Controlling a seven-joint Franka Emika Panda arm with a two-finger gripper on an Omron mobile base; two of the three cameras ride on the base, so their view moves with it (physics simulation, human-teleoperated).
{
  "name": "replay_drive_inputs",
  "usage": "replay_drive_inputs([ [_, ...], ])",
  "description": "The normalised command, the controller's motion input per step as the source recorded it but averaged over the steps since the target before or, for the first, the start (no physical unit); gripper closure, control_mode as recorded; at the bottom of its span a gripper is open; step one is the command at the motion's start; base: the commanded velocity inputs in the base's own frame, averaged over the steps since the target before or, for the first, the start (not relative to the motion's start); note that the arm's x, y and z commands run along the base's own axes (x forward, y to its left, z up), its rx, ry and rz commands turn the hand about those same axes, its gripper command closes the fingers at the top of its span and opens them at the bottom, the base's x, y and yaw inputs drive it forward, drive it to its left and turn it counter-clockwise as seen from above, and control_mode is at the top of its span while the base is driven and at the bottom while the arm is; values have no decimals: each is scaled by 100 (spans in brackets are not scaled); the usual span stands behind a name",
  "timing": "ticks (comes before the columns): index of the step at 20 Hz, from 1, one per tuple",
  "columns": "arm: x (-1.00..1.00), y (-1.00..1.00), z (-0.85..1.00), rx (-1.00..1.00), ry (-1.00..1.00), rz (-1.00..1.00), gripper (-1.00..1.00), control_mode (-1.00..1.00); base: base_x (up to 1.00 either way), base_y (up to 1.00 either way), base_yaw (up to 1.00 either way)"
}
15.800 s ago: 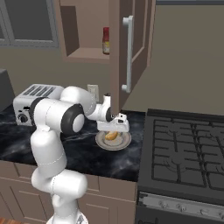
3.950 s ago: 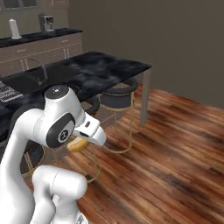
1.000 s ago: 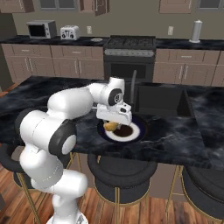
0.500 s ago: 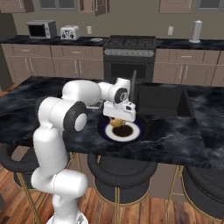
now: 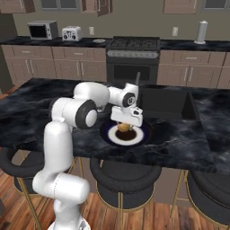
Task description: Move the hot dog bun to the plate on the dining table and place the condiment next to that plate. Then navigate to the fridge and take the sausage and place it on the plate as well.
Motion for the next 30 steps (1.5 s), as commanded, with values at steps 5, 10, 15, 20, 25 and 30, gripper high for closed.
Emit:
replay_drive_inputs([
  [5,10,0,-32,0,0,0,100,-100,0,0,0],
  [10,14,0,-40,0,0,0,100,-100,0,0,0],
  [15,6,0,-30,0,-7,0,-100,-100,0,0,0],
  [20,-2,-4,-3,0,-10,0,-100,-100,0,0,0],
  [25,-19,0,14,0,-3,0,-100,-100,0,0,0],
  [30,-15,8,45,0,-4,0,-100,-100,0,0,0],
])
